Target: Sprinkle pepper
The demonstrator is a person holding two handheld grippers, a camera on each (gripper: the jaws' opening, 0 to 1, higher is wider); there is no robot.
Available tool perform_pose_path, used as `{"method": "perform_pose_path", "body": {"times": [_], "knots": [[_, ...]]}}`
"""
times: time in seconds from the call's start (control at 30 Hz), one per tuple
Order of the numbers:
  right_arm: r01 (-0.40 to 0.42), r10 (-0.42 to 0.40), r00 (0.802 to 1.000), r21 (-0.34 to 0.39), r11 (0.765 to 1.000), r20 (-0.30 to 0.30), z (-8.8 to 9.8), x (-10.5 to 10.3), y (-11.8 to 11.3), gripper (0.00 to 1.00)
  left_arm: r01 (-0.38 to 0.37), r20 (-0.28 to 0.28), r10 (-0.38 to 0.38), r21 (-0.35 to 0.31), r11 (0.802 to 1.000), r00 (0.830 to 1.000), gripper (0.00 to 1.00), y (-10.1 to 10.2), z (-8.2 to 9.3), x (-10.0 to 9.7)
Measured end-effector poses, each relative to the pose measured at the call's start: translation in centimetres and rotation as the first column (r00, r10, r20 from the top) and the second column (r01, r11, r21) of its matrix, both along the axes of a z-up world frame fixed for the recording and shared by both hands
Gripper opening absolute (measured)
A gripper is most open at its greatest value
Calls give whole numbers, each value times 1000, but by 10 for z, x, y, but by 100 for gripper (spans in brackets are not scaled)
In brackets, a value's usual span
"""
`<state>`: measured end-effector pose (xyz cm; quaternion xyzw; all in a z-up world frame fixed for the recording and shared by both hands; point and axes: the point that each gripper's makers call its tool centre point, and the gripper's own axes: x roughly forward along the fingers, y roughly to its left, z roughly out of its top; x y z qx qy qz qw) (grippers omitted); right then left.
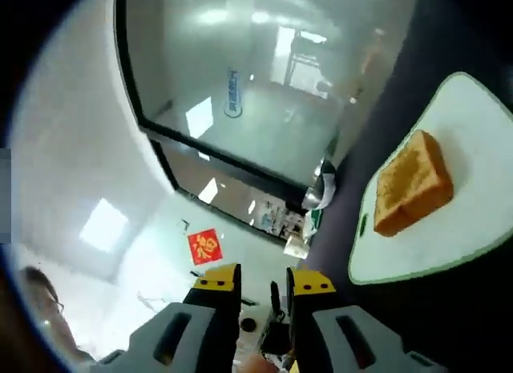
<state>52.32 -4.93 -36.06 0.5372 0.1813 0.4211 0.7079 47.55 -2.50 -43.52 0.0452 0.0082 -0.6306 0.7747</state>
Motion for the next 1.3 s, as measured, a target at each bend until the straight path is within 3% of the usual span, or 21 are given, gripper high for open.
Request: {"method": "perform_pose_path", "body": {"times": [0.13,0.2,0.37,0.6,0.7,0.8,0.93,1.13,1.3], "knots": [[98,-98,995,16,995,-11,-14,-2,-26,18,0,0,0,2,1000,1000,21,0,0,1],[110,-110,994,-25,994,8,-24,-6,-30,18,-1,-2,1,1,1000,1000,21,0,0,1],[92,-92,996,-20,996,-5,-30,-18,-27,19,-4,-6,4,2,1000,1000,21,-1,0,2],[101,-101,995,-14,995,-2,-42,-9,-30,18,-7,-7,7,4,1000,1000,21,0,0,2],[95,-97,995,-50,994,-31,-58,-6,-31,18,-20,-23,20,0,1000,1000,22,1,-1,4],[100,-100,994,-25,995,-39,-57,-6,-35,18,-21,-2,21,9,1000,1000,22,1,-2,3],[105,-107,993,-44,994,-56,-64,-3,-35,17,-18,-15,18,8,1000,1000,24,4,-2,3],[76,-77,997,-78,994,-5,-64,-8,-29,17,55,-103,-72,-156,986,992,35,8,27,-6],[77,-76,997,-96,992,19,-64,-13,-25,17,60,-85,-72,-145,988,994,34,7,32,-6]]}}
